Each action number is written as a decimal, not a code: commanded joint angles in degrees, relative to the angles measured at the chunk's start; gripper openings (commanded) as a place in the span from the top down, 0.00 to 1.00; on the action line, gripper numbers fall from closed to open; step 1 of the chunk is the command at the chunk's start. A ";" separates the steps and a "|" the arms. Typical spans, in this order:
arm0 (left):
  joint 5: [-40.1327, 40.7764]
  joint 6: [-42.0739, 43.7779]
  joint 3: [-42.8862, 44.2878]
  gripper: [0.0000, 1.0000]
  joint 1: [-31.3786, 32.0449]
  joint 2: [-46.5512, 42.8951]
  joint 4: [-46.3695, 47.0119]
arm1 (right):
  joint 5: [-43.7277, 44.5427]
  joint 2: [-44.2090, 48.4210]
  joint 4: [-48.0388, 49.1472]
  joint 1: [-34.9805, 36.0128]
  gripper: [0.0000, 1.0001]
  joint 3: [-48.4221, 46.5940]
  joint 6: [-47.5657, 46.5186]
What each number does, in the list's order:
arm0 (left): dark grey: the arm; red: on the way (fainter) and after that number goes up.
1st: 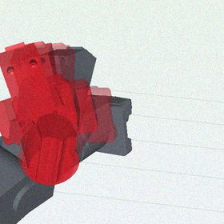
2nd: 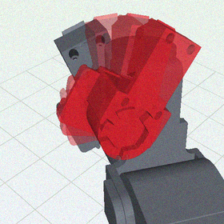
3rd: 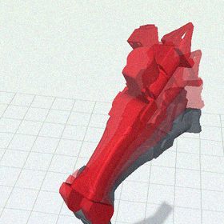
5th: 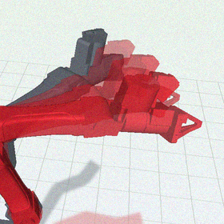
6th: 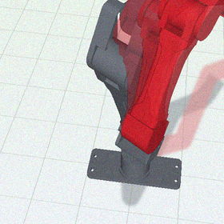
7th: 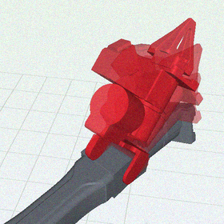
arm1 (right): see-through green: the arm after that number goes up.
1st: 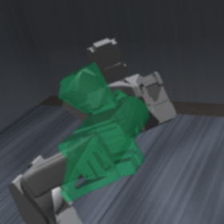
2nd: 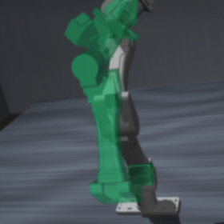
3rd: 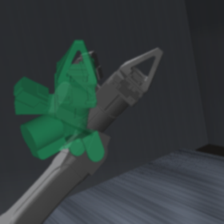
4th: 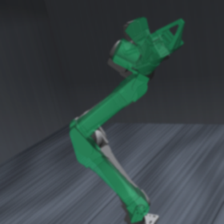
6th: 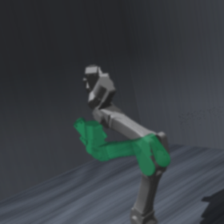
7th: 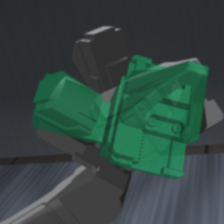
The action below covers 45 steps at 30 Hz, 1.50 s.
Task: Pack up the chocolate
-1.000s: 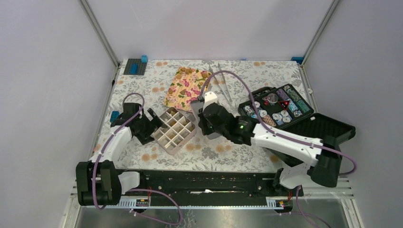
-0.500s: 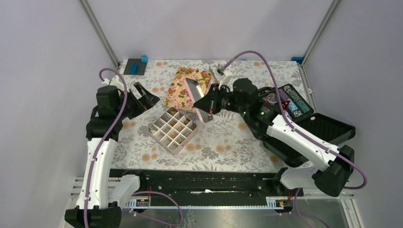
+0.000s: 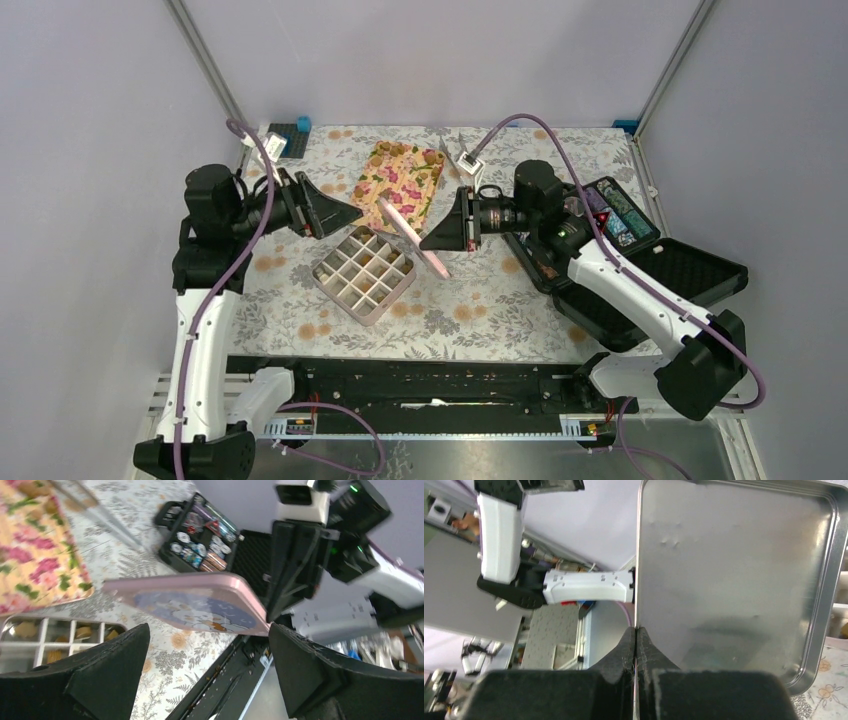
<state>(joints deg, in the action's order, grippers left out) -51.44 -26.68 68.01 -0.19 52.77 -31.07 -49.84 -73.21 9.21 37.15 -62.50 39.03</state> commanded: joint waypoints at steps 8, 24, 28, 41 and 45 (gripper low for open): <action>-22.98 12.91 -0.60 0.02 -0.09 1.80 9.60 | -11.67 0.54 -10.30 -0.54 1.00 -0.85 -17.20; -36.83 29.50 -0.90 0.15 6.09 9.90 12.37 | -17.24 0.13 -5.53 -0.65 1.00 0.10 -10.92; -36.93 30.10 -1.52 0.15 8.59 10.37 12.45 | -16.24 -0.52 -5.11 -0.69 1.00 -0.26 -9.27; -38.59 32.05 -4.30 0.16 11.35 11.87 13.54 | -25.13 -7.33 43.70 -3.30 1.00 2.10 31.24; -39.79 30.03 -4.82 0.17 11.35 11.81 17.38 | -26.11 -13.85 81.21 -3.54 1.00 3.57 58.06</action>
<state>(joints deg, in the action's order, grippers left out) -86.54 3.25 63.92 10.96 64.71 -20.01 -73.23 -82.41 46.24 34.26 -59.33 67.09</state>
